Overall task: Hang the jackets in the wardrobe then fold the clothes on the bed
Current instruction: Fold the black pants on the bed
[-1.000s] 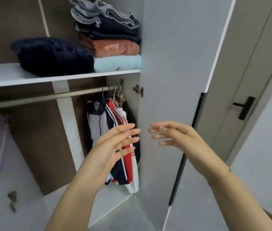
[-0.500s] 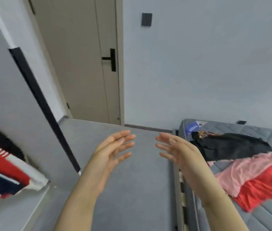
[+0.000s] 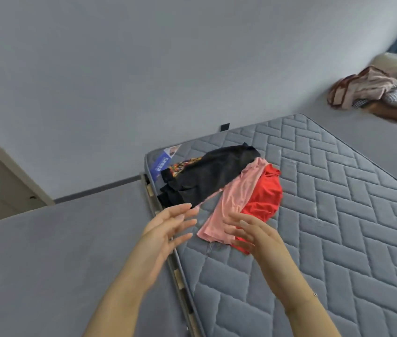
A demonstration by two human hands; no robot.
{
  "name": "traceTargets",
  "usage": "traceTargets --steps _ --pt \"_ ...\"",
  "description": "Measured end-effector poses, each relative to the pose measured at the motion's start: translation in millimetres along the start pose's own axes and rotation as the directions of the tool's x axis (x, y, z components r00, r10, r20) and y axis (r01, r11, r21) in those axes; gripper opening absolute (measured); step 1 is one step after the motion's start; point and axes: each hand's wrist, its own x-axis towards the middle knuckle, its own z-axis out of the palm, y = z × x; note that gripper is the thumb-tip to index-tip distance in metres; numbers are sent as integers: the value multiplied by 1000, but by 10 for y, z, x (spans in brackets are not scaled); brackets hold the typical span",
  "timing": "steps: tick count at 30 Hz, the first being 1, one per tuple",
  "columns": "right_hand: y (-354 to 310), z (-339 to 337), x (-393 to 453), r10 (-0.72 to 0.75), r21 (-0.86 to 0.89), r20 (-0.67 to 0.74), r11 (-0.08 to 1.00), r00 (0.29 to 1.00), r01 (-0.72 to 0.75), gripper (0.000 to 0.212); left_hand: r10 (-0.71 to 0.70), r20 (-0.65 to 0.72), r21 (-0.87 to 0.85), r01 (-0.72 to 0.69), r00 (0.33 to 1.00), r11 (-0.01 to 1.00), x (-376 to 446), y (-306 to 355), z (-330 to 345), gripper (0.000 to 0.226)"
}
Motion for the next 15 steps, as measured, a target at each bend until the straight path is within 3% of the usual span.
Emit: traceTargets --steps 8,15 --pt "254 -305 1086 87 21 -141 996 986 -85 27 -137 35 101 133 990 986 1589 -348 59 25" --pt "700 -91 2897 124 51 -278 992 953 -114 26 -262 -16 198 260 965 945 3706 -765 -456 23"
